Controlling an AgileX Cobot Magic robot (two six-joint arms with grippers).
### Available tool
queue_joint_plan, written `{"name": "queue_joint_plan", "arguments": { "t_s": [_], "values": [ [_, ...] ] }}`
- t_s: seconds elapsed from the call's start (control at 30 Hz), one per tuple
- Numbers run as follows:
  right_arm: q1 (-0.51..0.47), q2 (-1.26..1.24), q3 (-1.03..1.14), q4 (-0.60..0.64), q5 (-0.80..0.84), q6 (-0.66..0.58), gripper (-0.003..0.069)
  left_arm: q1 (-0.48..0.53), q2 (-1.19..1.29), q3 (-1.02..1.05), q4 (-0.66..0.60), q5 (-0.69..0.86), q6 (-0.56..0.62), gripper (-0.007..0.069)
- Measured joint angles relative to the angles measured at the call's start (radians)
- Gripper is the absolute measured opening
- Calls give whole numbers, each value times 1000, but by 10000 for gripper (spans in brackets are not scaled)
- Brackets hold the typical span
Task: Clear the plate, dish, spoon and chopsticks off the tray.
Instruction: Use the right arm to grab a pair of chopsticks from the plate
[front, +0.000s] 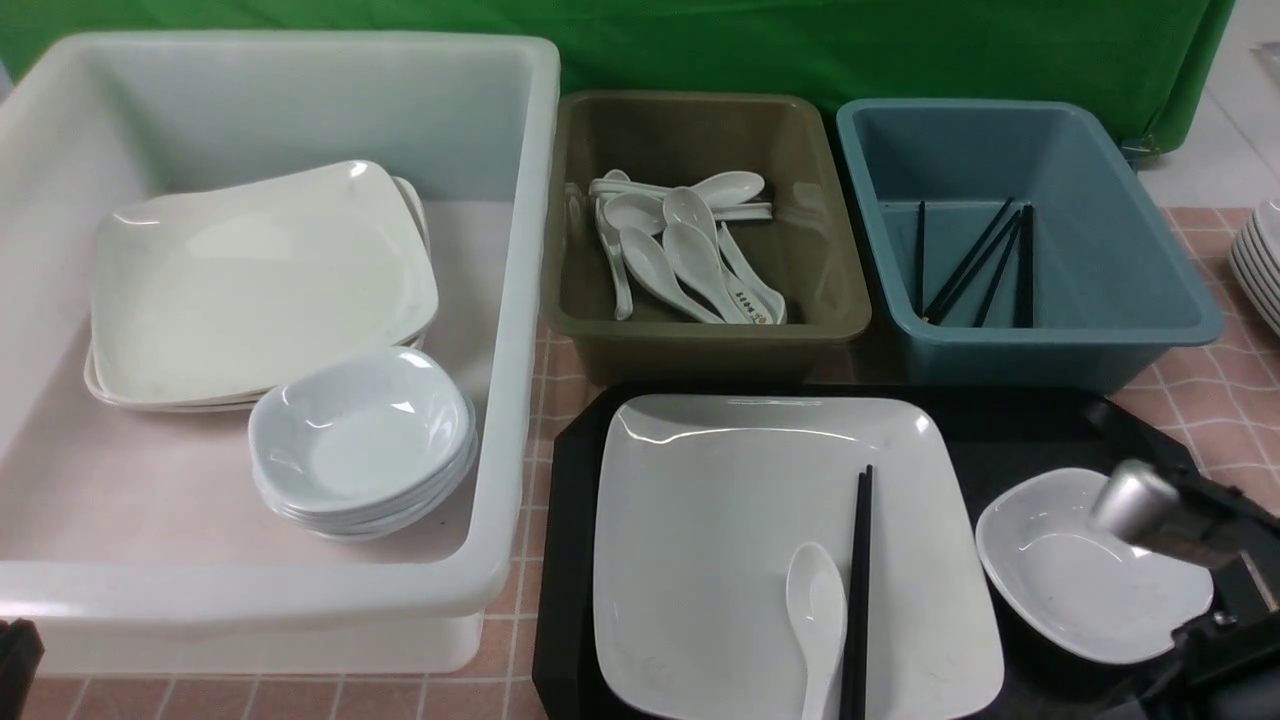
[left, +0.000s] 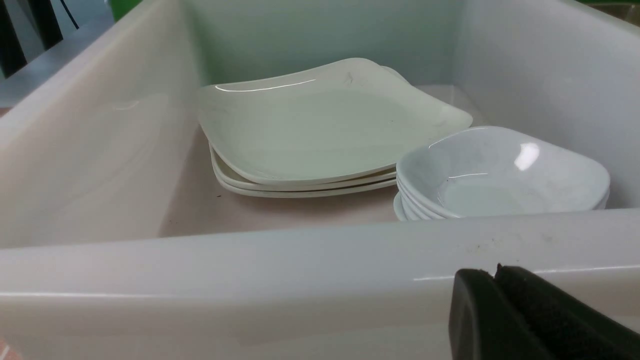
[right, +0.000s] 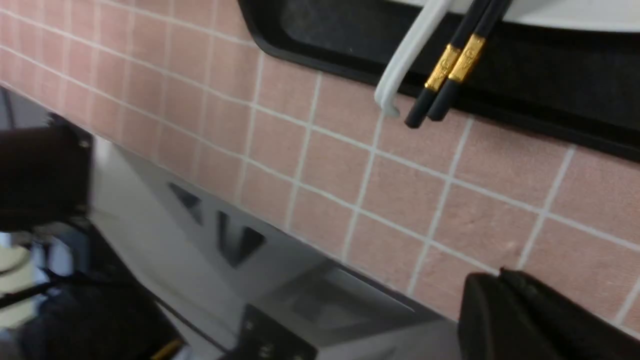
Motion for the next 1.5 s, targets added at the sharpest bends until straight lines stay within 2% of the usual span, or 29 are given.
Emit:
{"name": "queue_joint_plan", "arguments": {
  "t_s": [0.03,0.07,0.17,0.23,0.4,0.5,0.9,1.33,1.5],
  "values": [
    [10,4,-3,-20,-6,22,86,0,0,0,0,0,0,21],
    [85,35,-29,-93,-47,102,111,0,0,0,0,0,0,21],
    [238,119,-97,-324,-125,345,204,0,0,0,0,0,0,21],
    [307,173,-139,-400,-147,457,284,0,0,0,0,0,0,21],
    [382,323,-252,-449,-172,566,435,0,0,0,0,0,0,21],
    [389,395,-285,-454,-191,600,477,0,0,0,0,0,0,21],
    [389,538,-293,-463,-243,654,492,0,0,0,0,0,0,21],
    [389,578,-301,-508,-306,701,492,0,0,0,0,0,0,21],
    [389,578,-301,-511,-333,702,459,0,0,0,0,0,0,21]
  ]
}}
